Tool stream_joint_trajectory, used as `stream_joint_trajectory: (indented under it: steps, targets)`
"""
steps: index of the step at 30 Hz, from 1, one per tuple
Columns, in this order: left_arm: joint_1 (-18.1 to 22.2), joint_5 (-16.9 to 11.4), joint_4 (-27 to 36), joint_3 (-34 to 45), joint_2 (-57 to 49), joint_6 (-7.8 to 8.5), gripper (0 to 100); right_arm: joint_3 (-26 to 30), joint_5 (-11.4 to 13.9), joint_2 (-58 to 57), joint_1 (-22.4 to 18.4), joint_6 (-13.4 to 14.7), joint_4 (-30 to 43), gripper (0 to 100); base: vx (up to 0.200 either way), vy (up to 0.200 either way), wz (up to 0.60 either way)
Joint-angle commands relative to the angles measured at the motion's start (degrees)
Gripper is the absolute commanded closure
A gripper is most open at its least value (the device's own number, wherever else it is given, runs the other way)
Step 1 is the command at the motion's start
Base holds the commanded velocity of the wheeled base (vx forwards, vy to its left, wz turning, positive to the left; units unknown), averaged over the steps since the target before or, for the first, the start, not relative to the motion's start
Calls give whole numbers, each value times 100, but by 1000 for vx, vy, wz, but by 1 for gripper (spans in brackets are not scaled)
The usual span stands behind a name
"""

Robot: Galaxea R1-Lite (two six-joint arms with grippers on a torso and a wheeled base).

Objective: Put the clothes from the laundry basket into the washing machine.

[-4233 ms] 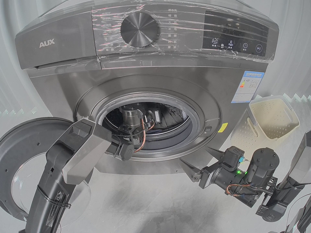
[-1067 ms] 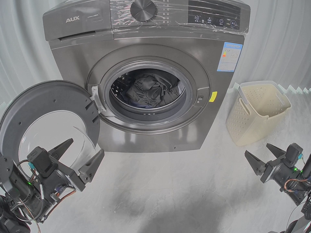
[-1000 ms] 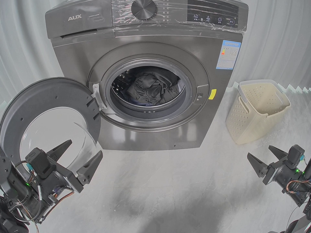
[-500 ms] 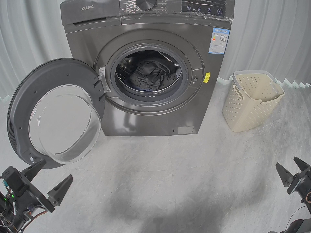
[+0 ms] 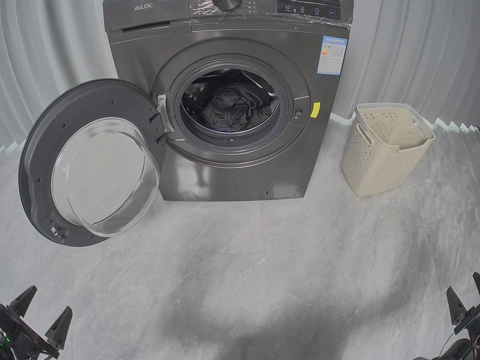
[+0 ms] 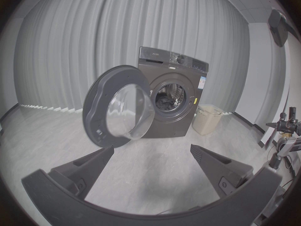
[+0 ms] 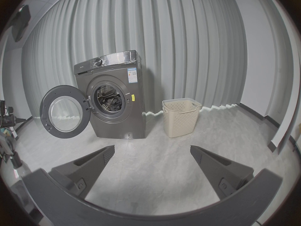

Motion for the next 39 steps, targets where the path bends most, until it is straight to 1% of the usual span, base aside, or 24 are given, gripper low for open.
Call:
stream_joint_trajectory:
  steps: [1, 3, 5, 6, 8, 10, 11, 13, 14, 15, 17, 18, 19, 20, 21, 22, 24, 27, 29, 30, 31, 32, 33, 39]
  targets:
    - [915, -260, 931, 101, -1392, -43, 0, 90, -63, -932, -894, -697, 455, 0, 0, 0, 0]
    - [1099, -269, 922, 101, -1401, -78, 0, 90, 376, -1248, -946, -820, 490, 0, 0, 0, 0]
    - [1117, -216, 913, 101, -1401, 36, 0, 90, 939, -1248, -955, -653, 482, 0, 0, 0, 0]
    - [1117, -128, 913, 101, -1401, 107, 0, 90, 1088, -1248, -946, -627, 473, 0, 0, 0, 0]
    - [1117, 126, 878, 84, -1401, 168, 0, 90, 895, -1248, -946, -468, 517, 0, 0, 0, 0]
    - [1108, 346, 957, 84, -1392, 72, 0, 90, 306, -1248, -946, -328, 552, 0, 0, 0, 0]
    - [1108, 373, 966, 84, -1392, 1, 0, 81, 104, -1248, -946, -196, 569, 0, 0, 0, 0]
    - [1108, 355, 957, 84, -1392, 1, 0, 72, 324, -1248, -946, 24, 596, 0, 0, 0, 0]
    - [1099, 188, 948, 101, -1401, 63, 0, 99, 877, -1248, -946, -11, 763, 0, 0, 0, 0]
    - [1099, -146, 957, 101, -1401, 168, 0, 81, 1097, -1248, -946, -170, 851, 0, 0, 0, 0]
    - [1099, -946, 966, 92, -1392, 10, 0, 20, 1071, -1240, -946, -240, 1018, 0, 0, 0, 0]
    - [1099, -946, 966, 92, -1392, 10, 0, 20, 1071, -1240, -946, -240, 1018, 0, 0, 0, 0]
    - [1117, -876, 939, 101, -1401, -87, 0, 11, 992, -1231, -964, -231, 1035, 0, 0, 0, 0]
    - [1117, -524, 948, 101, -1401, -52, 0, 20, 965, -1231, -964, -240, 1000, 0, 0, 0, 0]
    - [1117, -445, 957, 101, -1401, -52, 0, 20, 965, -1231, -964, -240, 1000, 0, 0, 0, 0]
    - [1117, 627, 975, 101, -1392, 133, 0, 28, 948, -1231, -964, -240, 991, 0, 0, 0, 0]
    - [1117, 1225, 975, 101, -1392, 441, 0, 28, 948, -1231, -964, -257, 1000, 0, 0, 0, 0]
    - [1257, 1146, 975, 101, -1392, 511, 0, 28, 956, -1231, -964, -257, 991, 0, 0, 0, 0]
    - [1530, 1005, 992, 92, -1506, 573, 0, 28, 1018, -1231, -964, -257, 991, 0, 0, 0, 0]
    - [1829, 610, 1018, 84, -1761, 608, 0, 28, 1018, -1231, -964, -257, 983, 0, 0, 0, 0]
    - [1776, 504, 1045, 75, -1840, 546, 0, 28, 1018, -1231, -964, -257, 991, 0, 0, 0, 0]
    - [1679, 258, 1115, 48, -1902, 493, 0, 28, 1018, -1240, -964, -249, 983, 0, 0, 0, 0]
    - [1644, 118, 1185, 40, -1893, 573, 0, 28, 1009, -1240, -955, -249, 974, 0, 0, 0, 0]
    - [1653, 65, 1221, 31, -1893, 608, 0, 28, 1018, -1240, -955, -257, 983, 0, 0, 67, 0]
